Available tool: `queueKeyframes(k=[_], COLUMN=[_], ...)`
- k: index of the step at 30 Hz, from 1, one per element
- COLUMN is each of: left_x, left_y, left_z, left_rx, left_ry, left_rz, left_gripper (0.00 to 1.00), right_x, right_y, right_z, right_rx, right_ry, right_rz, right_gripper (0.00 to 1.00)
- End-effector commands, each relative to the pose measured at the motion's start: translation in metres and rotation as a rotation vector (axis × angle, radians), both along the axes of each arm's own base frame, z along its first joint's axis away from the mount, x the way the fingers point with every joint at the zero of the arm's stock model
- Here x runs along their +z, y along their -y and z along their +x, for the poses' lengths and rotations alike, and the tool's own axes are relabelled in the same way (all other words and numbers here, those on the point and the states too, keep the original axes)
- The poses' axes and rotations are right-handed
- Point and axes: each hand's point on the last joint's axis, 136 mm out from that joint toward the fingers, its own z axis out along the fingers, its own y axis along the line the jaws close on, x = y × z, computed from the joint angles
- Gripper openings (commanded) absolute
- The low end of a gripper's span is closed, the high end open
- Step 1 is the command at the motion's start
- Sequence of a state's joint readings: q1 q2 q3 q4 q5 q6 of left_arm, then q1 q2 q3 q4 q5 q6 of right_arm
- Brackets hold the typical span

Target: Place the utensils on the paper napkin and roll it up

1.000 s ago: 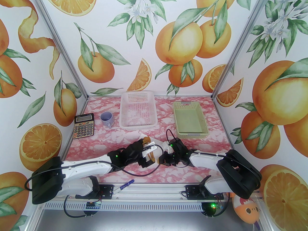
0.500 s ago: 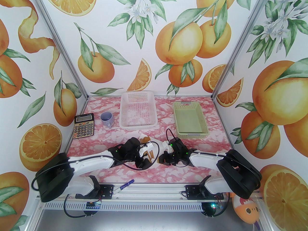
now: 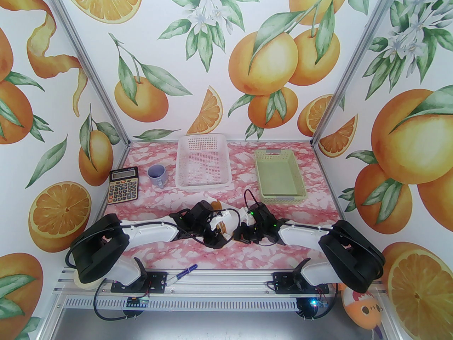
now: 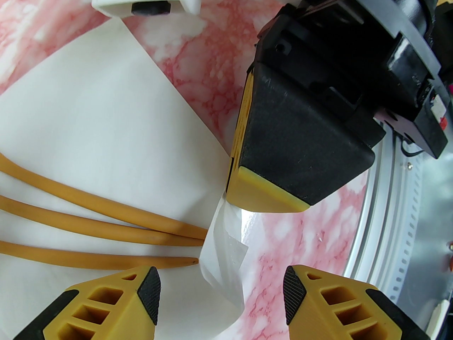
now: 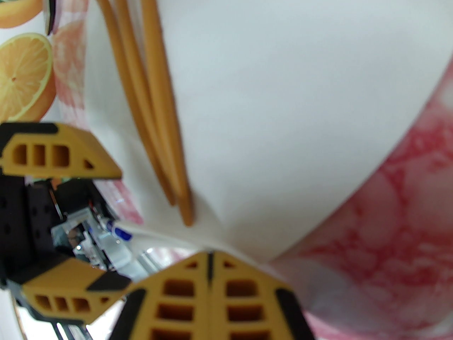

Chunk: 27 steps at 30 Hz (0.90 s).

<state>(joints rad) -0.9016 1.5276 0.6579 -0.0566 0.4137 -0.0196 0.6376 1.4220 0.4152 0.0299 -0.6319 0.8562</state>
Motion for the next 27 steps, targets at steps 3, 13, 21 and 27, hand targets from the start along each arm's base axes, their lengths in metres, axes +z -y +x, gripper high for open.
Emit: queueKeyframes(k=[3, 13, 21, 27], left_x=[0.012, 0.002, 0.006, 0.006], left_y=[0.015, 0.016, 0.019, 0.018], left_z=[0.005, 0.006, 0.01, 0.012], left_rx=[-0.034, -0.048, -0.045, -0.056], left_ry=[0.005, -0.004, 0.008, 0.029], left_rz=[-0.043, -0.006, -0.013, -0.001], left_gripper=[0.56, 0.37, 0.11, 0.0], right_x=[0.007, 0.007, 0.011, 0.017], right_y=[-0.004, -0.004, -0.003, -0.002], right_z=[0.008, 0.007, 0.007, 0.009], right_rx=[-0.002, -0.003, -0.004, -0.008], right_ry=[0.04, 0.041, 0.052, 0.075], right_rz=[0.005, 0.007, 0.005, 0.012], right_gripper=[0.0, 0.0, 0.0, 0.01])
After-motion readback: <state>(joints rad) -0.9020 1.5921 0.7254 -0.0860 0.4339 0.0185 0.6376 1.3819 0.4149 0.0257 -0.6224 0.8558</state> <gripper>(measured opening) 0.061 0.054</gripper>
